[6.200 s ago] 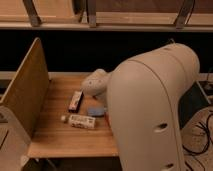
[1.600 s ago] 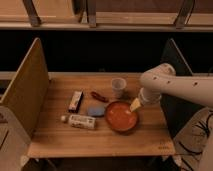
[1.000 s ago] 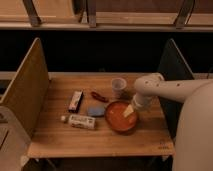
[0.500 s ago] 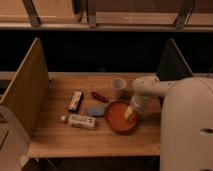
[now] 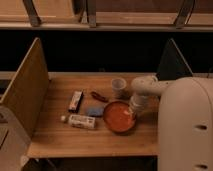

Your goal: Drag the ceramic bowl in a circle

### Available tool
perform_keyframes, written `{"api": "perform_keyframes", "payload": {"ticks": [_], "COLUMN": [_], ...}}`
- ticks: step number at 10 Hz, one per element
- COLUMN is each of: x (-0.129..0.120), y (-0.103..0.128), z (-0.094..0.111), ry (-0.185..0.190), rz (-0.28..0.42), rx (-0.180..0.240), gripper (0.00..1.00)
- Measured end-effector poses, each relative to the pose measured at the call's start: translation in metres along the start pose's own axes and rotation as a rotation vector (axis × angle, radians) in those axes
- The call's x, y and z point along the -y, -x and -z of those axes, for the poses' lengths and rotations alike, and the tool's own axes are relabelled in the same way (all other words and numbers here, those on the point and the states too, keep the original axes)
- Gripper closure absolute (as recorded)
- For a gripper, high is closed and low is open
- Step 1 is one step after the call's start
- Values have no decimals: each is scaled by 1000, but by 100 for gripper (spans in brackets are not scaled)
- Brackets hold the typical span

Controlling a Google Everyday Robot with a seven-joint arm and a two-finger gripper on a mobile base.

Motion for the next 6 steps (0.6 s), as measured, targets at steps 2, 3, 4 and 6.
{"api": "perform_keyframes", "payload": {"ticks": [2,3,4,6], "x": [6,14,25,41], "y": [-21,-32,-45,-55], "z": [9,13,16,18], "ry": [-52,-82,-119,-162], "rz": [3,-4,-24,-58], "rx": [-40,-63,-91,-124], "gripper": [89,89,89,89]}}
